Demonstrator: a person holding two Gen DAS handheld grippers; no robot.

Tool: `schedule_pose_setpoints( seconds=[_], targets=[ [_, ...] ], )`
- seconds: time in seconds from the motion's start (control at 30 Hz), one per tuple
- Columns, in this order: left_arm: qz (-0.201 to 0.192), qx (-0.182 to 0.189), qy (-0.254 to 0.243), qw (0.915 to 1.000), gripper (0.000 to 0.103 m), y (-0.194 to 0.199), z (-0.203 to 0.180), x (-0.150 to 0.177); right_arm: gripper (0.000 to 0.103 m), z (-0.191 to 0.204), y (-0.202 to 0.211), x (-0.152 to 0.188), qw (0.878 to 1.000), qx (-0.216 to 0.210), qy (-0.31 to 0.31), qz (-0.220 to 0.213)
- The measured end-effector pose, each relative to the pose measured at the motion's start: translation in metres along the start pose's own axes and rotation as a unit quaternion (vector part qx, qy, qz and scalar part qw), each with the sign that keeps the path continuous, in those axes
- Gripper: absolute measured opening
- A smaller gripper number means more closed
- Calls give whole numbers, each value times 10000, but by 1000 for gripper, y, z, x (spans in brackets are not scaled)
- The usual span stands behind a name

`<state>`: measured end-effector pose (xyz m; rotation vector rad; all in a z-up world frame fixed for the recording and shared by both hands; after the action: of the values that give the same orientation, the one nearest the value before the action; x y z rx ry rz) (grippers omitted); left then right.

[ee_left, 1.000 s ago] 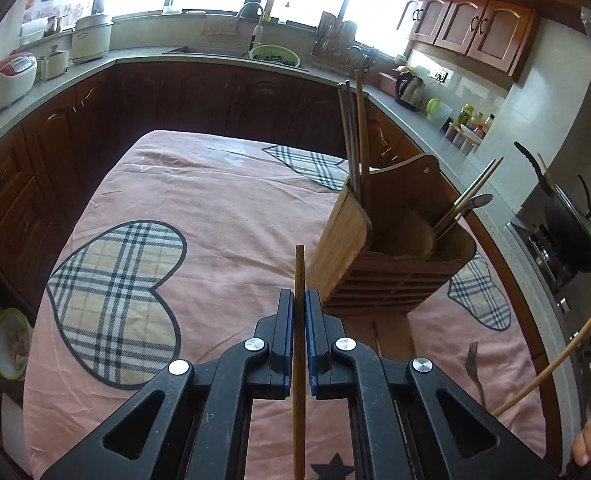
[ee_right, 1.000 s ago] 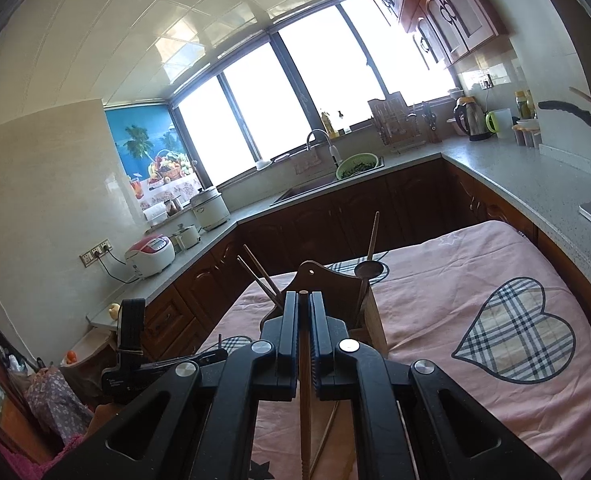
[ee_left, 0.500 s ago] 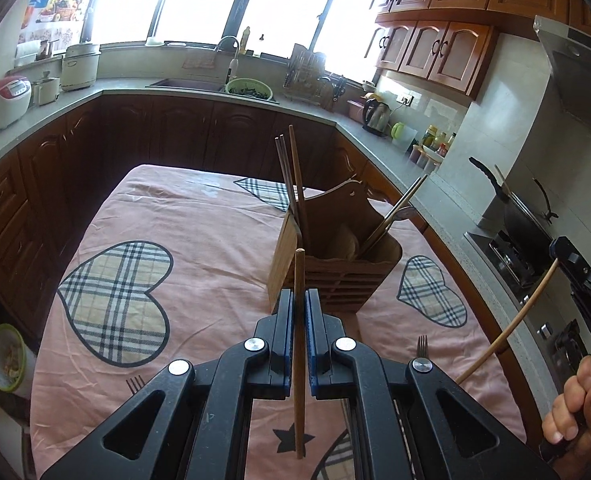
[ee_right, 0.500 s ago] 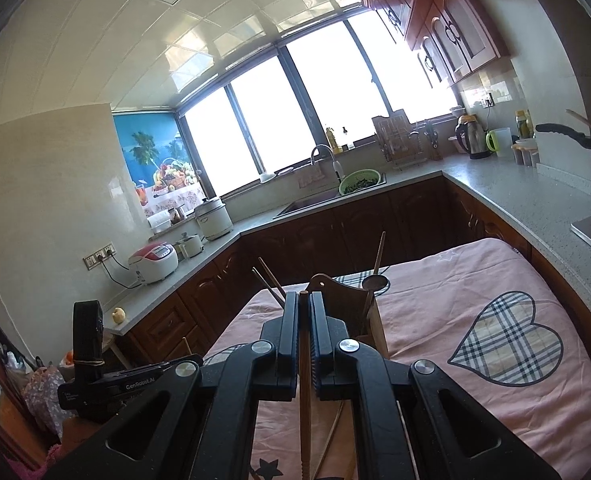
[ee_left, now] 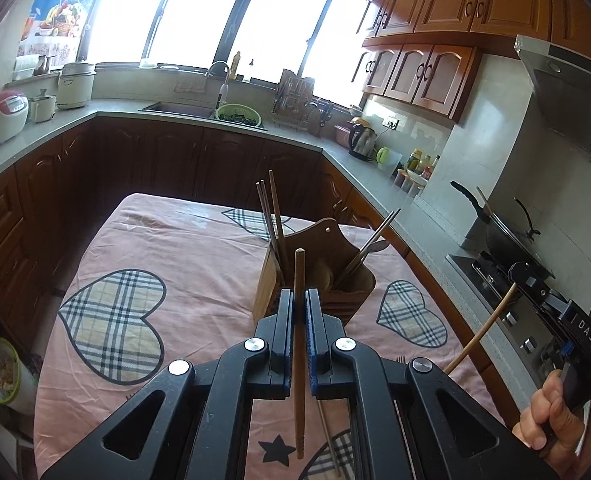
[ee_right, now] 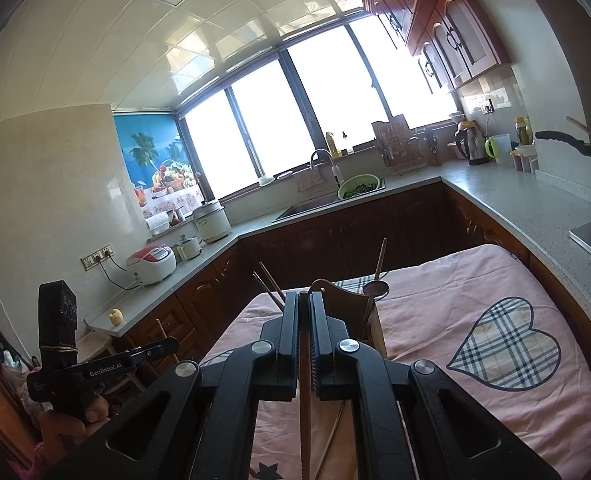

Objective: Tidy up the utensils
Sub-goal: 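Raise both held wooden chopsticks above the wooden holder, then lower both wooden chopsticks into the holder and open both tools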

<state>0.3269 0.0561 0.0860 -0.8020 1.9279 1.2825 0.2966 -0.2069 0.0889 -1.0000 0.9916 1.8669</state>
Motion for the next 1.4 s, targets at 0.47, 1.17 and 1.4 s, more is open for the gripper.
schedule_pose_setpoints(
  seconds=[0.47,1.17,1.4],
  targets=[
    [-494,99,22,9987,4,-12,-2,-36,5,-11,-26,-21,9998,77,12,-191],
    [-1155,-121,225,9930,4,-88,-4,-89,5,-20,-76,-93,9928,195,468,-1085],
    [-1234,-213,405,9913,4,-128,1,-83,5,-36,-101,-87,9930,294,403,-1066]
  ],
)
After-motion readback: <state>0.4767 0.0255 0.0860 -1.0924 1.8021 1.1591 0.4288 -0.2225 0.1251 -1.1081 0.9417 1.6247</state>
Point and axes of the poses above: each gripper's, at about its wrist camera, not at the fingertips, and y roughly against the way its jaws point, z to its left, x to its underside, the point moved 6 cm from there along -y, roughly the way its jaws point, and after that the axes turned 4 degrees about -x, right-handed, at the moved point
